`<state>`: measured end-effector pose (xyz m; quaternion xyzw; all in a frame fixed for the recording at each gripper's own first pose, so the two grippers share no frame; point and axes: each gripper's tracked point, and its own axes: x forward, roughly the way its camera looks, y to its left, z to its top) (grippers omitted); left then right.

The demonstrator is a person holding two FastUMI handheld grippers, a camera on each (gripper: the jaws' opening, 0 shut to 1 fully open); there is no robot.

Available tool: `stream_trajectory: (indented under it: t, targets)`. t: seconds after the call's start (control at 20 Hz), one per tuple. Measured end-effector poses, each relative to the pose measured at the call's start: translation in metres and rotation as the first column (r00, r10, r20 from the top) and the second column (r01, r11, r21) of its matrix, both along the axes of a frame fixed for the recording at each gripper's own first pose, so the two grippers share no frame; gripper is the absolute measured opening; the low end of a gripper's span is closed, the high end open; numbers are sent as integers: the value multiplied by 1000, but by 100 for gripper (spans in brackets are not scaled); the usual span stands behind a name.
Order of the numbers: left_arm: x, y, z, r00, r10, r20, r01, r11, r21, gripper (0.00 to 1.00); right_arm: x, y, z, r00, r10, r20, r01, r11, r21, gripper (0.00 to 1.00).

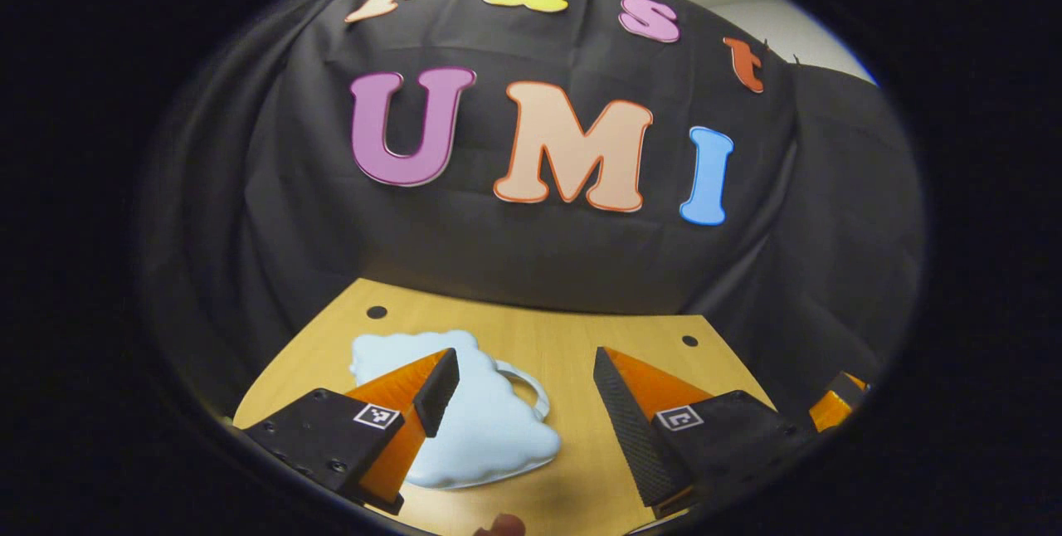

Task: First open the suitcase, pack the skin care products into it, and then close the suitcase.

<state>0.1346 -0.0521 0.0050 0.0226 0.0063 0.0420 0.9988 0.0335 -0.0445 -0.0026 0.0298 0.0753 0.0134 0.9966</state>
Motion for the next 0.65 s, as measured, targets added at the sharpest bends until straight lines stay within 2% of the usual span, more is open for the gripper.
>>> stream_trajectory:
  t: [0.15, 0.25, 0.3, 0.4, 0.45, 0.55, 0.65]
  targets:
    - [-30, 7, 3, 996, 22, 91, -20, 1000, -23, 96, 2, 15, 10, 999, 21, 49, -22, 1000, 6, 98]
    - [-45, 13, -4, 994, 36, 100, -35, 999, -6, 95, 0, 20, 14, 997, 26, 72, -26, 1000, 8, 94]
    - [-51, 15, -7, 994, 39, 101, -40, 999, 11, 95, -1, 21, 15, 997, 22, 77, -23, 1000, 5, 98]
    - [-52, 11, -9, 996, 12, 92, -15, 999, 35, 95, -5, 22, 15, 997, 11, 75, -11, 1000, -4, 98]
    - [-54, 7, -8, 995, -13, 97, 9, 999, 36, 95, -6, 21, 17, 996, 3, 84, -3, 1000, -7, 94]
    - [-58, 3, -14, 996, -50, 71, 47, 998, 48, 95, -10, 23, 21, 995, -7, 101, 8, 1000, -3, 98]
    - [-59, 3, -17, 997, -64, 51, 61, 996, 62, 96, -14, 25, 23, 994, -14, 110, 15, 1000, -3, 95]
